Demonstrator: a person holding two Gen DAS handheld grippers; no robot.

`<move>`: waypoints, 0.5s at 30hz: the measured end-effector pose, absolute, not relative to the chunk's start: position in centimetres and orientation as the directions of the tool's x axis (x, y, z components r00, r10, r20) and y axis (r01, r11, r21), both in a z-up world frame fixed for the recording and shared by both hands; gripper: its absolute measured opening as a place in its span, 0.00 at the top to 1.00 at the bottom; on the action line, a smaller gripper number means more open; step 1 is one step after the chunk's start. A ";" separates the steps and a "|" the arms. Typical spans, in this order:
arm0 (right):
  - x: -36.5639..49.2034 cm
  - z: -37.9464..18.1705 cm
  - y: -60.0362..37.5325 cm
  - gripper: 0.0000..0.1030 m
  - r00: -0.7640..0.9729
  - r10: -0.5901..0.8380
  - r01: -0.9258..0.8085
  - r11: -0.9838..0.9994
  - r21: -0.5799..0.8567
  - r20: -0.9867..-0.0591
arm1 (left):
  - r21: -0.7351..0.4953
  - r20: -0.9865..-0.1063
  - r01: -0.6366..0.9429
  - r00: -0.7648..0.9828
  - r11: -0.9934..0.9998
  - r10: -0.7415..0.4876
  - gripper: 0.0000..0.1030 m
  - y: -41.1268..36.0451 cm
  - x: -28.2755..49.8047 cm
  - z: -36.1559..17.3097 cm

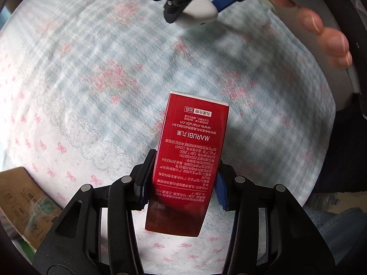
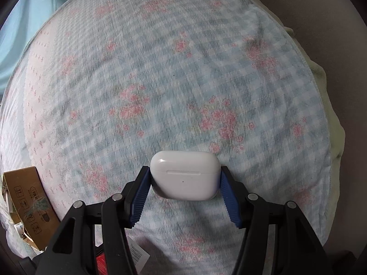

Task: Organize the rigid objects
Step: 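Carry red box with left tool while right tool carries earbuds case into the box, then open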

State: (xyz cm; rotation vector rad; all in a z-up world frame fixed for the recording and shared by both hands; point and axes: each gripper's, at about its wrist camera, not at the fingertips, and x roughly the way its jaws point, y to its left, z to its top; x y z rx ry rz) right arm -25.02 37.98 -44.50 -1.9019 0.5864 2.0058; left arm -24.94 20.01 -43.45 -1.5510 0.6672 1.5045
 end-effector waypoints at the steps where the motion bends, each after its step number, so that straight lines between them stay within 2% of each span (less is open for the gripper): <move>1: -24.9 -44.2 37.9 0.47 -0.072 -0.050 -0.492 -0.867 0.079 -0.996 | -0.214 -0.973 -0.832 0.132 -0.512 0.192 0.60 19.7 -25.2 -43.0; 8: -23.7 -40.6 36.8 0.47 -0.115 -0.035 -0.477 -0.875 0.086 -0.993 | -0.218 -0.964 -0.755 0.067 -0.619 0.257 0.60 16.5 -27.0 -38.4; 15: -23.3 -34.6 34.4 0.47 -0.175 -0.023 -0.430 -0.897 0.098 -0.984 | -0.213 -0.946 -0.658 -0.048 -0.722 0.322 0.60 10.6 -28.0 -32.9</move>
